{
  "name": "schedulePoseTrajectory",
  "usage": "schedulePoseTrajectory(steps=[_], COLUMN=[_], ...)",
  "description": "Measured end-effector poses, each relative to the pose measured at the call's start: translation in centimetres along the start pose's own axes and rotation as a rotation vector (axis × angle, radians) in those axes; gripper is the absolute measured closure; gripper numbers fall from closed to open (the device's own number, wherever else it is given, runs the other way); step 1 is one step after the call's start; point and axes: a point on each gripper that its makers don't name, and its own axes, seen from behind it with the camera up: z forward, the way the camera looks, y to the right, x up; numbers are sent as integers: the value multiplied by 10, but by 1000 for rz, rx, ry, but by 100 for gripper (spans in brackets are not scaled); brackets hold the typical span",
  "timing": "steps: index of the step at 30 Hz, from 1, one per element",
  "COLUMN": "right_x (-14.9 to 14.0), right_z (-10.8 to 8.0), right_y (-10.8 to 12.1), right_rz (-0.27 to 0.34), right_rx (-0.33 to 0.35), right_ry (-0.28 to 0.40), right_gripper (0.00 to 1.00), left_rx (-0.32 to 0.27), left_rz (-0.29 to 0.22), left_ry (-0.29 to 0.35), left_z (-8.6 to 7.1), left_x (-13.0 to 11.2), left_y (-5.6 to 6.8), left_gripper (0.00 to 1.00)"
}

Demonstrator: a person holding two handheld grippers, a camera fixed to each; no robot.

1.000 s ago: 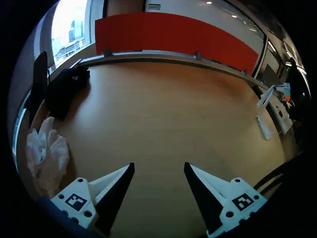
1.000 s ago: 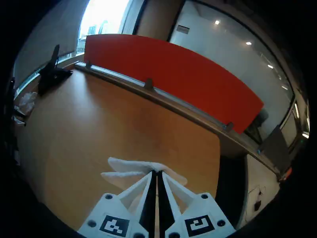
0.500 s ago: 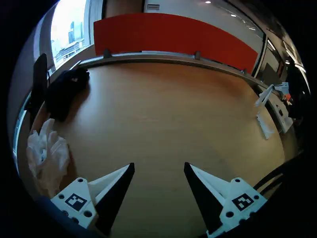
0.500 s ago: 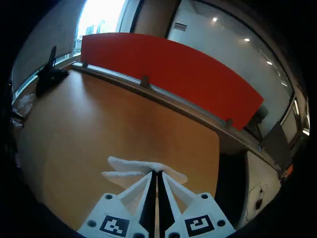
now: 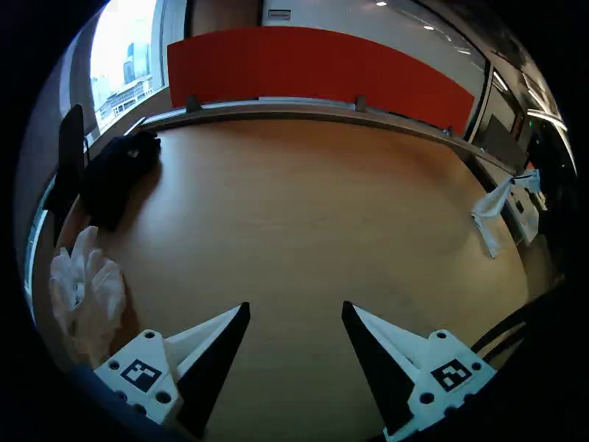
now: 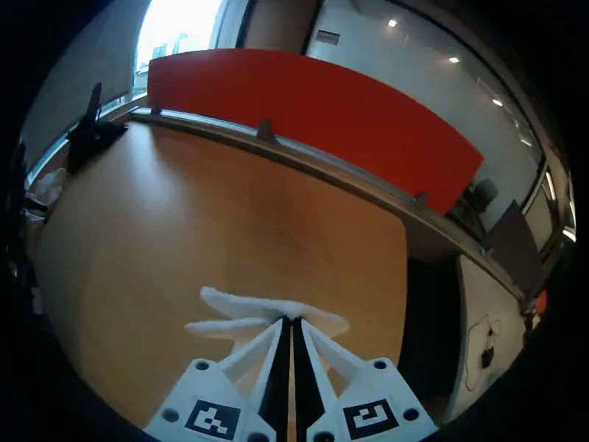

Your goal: Fold towel

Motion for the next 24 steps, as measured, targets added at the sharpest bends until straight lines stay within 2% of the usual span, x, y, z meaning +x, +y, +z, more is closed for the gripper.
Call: schedulePoseTrajectory(steps=[6,15,24], right_x=[-42,-75,-88], right_z=[-4,-5,-8], right_y=[11,16,29], right_rz=[11,21,-47], right_rx=[-18,-39,-113], right_ry=[-57,-97,-90], right_gripper=[96,96,96], left_rx=[-5,-2,12], left_rz=[10,22,23], left_ry=[-5,-7,-10], left_z=[0,-2,-4], left_x=[-2,-3,-8], left_y=[4,6,0], left_gripper=[7,7,7])
